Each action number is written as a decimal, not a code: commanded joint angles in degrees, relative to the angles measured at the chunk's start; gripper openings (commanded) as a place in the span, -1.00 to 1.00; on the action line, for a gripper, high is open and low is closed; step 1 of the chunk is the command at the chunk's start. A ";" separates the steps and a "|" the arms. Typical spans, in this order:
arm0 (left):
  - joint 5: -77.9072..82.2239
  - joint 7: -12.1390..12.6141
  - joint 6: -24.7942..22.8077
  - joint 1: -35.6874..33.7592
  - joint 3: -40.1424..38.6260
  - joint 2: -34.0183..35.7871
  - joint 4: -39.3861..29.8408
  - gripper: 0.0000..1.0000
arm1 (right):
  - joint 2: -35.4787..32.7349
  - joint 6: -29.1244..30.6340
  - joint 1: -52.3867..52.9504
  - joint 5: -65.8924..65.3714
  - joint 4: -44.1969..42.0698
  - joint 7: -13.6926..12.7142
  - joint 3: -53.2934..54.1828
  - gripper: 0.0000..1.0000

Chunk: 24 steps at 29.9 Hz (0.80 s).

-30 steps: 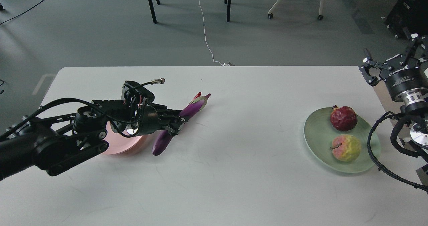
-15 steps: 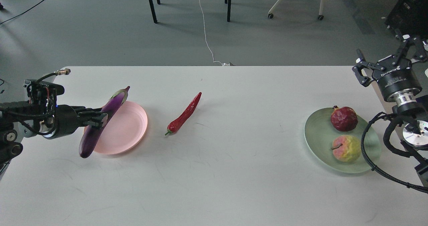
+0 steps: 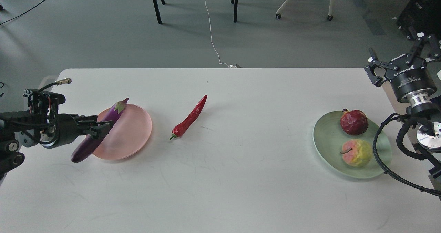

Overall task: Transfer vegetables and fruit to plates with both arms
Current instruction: 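Reach the left gripper to the red chili pepper and grasp it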

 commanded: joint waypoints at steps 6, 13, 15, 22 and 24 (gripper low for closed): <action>4.55 1.48 -0.27 -11.66 1.45 -15.61 3.91 0.21 | -0.21 0.00 0.05 0.00 0.33 0.00 0.04 0.99; 16.59 1.57 -0.27 -12.10 2.86 -27.23 9.19 0.20 | -1.61 0.00 -0.74 0.00 0.15 0.00 -0.05 0.99; 17.83 1.57 -0.27 -12.10 4.17 -28.73 10.34 0.20 | -1.61 0.00 -0.74 0.00 -0.11 0.00 0.04 0.99; 18.71 1.57 -0.19 -11.66 10.07 -29.96 10.87 0.08 | -1.09 0.00 -0.74 0.00 0.15 0.00 0.92 0.99; 19.50 1.57 -0.10 -11.66 10.16 -30.92 11.83 0.05 | -1.00 0.00 -0.74 0.09 0.15 0.00 0.92 0.99</action>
